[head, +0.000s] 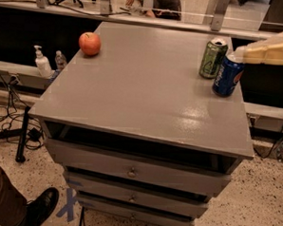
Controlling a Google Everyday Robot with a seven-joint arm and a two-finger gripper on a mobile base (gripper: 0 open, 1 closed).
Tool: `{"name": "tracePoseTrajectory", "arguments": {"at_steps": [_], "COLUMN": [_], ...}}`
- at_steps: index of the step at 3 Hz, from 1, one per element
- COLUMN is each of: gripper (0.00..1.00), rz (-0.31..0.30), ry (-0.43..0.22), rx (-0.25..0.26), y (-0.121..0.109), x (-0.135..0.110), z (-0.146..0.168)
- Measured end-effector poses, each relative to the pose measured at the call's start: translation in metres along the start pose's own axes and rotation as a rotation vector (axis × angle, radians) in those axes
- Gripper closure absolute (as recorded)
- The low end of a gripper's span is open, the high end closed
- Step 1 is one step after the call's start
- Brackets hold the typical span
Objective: Move pepsi can near green can
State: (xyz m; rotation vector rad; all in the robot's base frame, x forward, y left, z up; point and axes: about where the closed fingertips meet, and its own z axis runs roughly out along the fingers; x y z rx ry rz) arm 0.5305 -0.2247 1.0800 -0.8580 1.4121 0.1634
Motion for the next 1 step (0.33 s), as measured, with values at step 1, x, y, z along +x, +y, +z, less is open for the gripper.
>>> {"name": "tracePoseTrajectory", "arguments": {"at_steps": [1], "gripper": [0.0], "rz": [-0.02], "ry": [-0.016], "rx": [0.004], "y": [-0.0051], "x": [-0.0129], "z": [-0.0027]}}
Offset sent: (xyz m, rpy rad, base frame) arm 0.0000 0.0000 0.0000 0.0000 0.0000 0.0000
